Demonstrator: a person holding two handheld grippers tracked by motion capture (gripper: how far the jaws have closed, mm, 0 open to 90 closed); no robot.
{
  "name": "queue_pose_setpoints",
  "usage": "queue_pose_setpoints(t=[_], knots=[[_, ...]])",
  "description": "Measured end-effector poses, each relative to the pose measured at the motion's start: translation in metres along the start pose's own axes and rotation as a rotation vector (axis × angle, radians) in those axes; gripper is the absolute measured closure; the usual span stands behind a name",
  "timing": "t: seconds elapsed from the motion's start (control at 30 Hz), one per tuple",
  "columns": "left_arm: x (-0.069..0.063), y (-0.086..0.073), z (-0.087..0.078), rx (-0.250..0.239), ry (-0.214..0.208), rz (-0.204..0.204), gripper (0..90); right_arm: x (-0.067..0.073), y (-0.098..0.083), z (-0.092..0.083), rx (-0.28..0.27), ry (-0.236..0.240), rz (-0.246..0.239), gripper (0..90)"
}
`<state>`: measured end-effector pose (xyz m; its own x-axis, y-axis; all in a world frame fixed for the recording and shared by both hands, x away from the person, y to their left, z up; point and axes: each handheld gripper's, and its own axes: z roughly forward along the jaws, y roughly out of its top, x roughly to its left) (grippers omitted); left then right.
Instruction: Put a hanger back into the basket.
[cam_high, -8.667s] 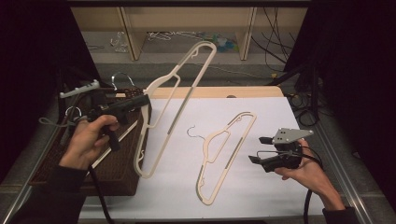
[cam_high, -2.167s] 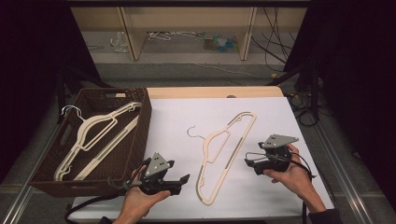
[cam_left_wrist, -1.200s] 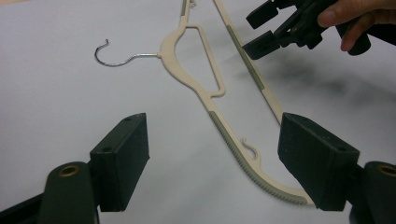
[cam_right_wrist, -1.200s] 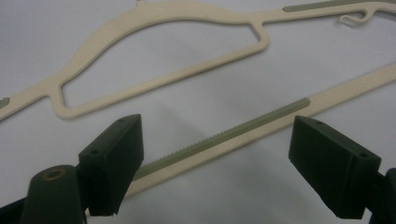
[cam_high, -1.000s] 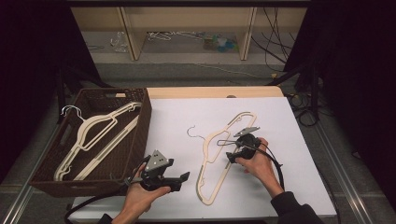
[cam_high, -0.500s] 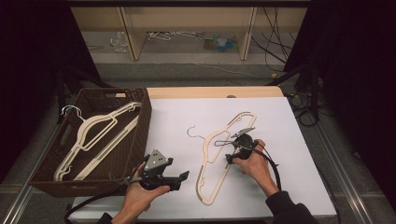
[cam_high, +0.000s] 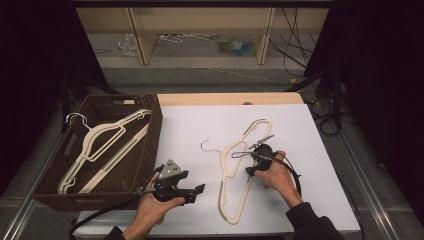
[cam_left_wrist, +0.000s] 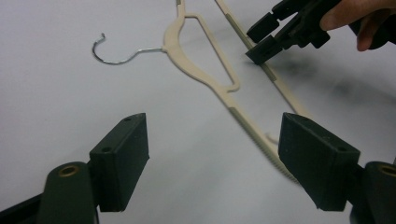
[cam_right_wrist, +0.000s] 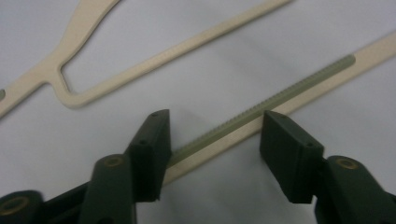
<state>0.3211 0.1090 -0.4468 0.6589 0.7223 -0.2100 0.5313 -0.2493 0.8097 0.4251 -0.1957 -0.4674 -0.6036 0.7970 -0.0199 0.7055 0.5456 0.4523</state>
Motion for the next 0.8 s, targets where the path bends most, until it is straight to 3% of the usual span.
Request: queue_pose_setpoints(t=[0.17,0.33,0.53,0.6,0.63,0.73,0.77,0.8], knots=[[0.0,0.001,-0.002,-0.005,-0.002,0.001,24.3,-0.016,-0.008,-0.008,0.038,0.019,0.01,58.6],[-0.001,0.0,-0.002,-0.002,-0.004,0.002,24.3,-0.027,-0.012,-0.014,0.078,0.032,0.043,65.2],[0.0,0.0,-0.003,0.005,-0.006,0.011,24.4,-0.035,-0.013,-0.015,0.114,0.025,0.049,65.6],[0.0,0.0,-0.003,0.004,-0.011,0.013,24.4,-0.033,-0.012,-0.017,0.161,0.019,0.056,63.5],[0.0,0.0,-0.004,0.003,-0.008,0.014,24.4,-0.033,-0.011,-0.018,0.187,0.02,0.037,62.4],[-0.001,0.0,-0.003,-0.005,-0.005,0.004,24.4,-0.032,-0.012,-0.018,0.194,0.023,0.039,59.5],[0.0,0.0,-0.003,0.004,-0.006,0.013,24.5,-0.028,-0.012,-0.018,0.222,0.027,0.07,57.9],[-0.001,0.0,-0.003,0.004,-0.007,0.011,24.4,-0.028,-0.011,-0.017,0.21,0.02,0.055,58.1]])
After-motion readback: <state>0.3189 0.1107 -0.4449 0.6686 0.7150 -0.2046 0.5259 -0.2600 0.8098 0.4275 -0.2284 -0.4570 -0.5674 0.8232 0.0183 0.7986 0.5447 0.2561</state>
